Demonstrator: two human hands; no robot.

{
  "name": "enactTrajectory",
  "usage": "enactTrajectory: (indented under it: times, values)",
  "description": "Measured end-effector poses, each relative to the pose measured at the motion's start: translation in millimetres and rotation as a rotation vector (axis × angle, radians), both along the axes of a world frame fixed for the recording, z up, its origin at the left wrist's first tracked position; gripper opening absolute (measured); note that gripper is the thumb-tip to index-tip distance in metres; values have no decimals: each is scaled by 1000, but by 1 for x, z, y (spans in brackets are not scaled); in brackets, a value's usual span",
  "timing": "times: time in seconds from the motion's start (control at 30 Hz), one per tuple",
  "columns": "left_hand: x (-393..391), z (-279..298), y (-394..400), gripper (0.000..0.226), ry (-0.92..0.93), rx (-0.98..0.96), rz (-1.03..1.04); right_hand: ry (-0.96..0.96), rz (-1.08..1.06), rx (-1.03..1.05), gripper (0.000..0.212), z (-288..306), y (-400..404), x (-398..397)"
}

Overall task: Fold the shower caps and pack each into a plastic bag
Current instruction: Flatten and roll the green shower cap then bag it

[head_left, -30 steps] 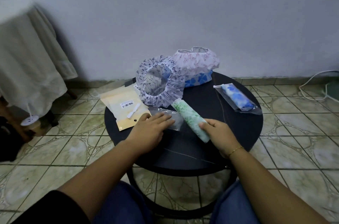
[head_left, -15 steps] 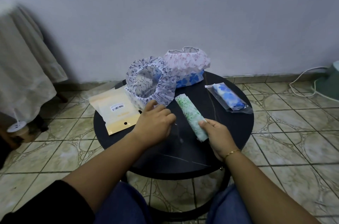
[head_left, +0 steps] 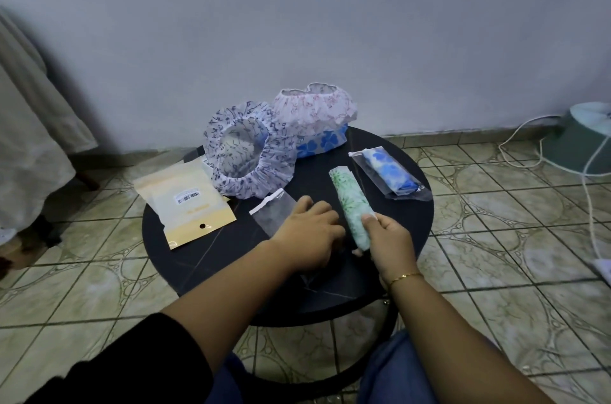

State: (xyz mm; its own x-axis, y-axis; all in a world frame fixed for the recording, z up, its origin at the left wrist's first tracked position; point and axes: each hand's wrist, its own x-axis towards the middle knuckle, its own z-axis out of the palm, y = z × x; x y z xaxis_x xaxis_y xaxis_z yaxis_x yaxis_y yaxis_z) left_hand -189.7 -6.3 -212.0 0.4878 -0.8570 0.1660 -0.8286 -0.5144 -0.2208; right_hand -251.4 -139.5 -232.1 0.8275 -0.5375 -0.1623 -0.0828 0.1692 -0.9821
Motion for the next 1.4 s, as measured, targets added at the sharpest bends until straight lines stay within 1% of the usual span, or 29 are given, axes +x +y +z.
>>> enactTrajectory:
  times: [0.07,0.13,0.2,0.27,0.3,0.47,0.53,0.6,0.67,0.77,0.83,0.93,1.03,1.17,1.3,1.37,1.4]
  values:
    - [-3,-9,0,34,-24,-148,18,-5,-7,-61,21,0,-2,-2]
    - [-7,-15,4,34,6,-378,109,-15,-6,-95,29,1,-4,-4]
    - [-15,-16,13,28,116,-564,263,-13,9,-100,39,0,-7,-5]
    - [-23,-18,25,20,237,-625,405,-7,26,-98,44,-2,-9,-5]
    - [-25,-22,31,20,247,-610,412,-4,34,-104,45,-2,-9,-6]
    - [-27,-35,39,32,299,-440,272,0,64,-98,45,5,-11,-10]
    - [-25,-35,36,41,328,-438,233,9,68,-50,43,5,-12,-11]
    - [-23,-35,30,45,339,-454,214,27,59,24,37,5,-15,-14]
    - [-20,-35,26,42,335,-480,218,49,64,97,31,7,-19,-17]
    - [-20,-36,23,27,300,-496,144,88,112,130,26,12,-25,-26]
    - [-22,-38,24,19,252,-472,117,111,138,79,25,17,-30,-34]
    - [-26,-37,24,11,216,-485,136,141,163,-46,22,25,-37,-44]
    - [-25,-40,21,18,85,-389,144,174,205,-170,18,38,-44,-54]
    - [-24,-44,20,26,35,-319,170,248,279,-294,13,58,-50,-66]
    - [-30,-37,20,14,39,-382,128,300,320,-419,11,72,-51,-69]
    - [-30,-37,21,15,37,-384,114,312,322,-454,12,74,-49,-68]
    - [-29,-39,21,21,25,-369,115,312,322,-460,14,75,-49,-68]
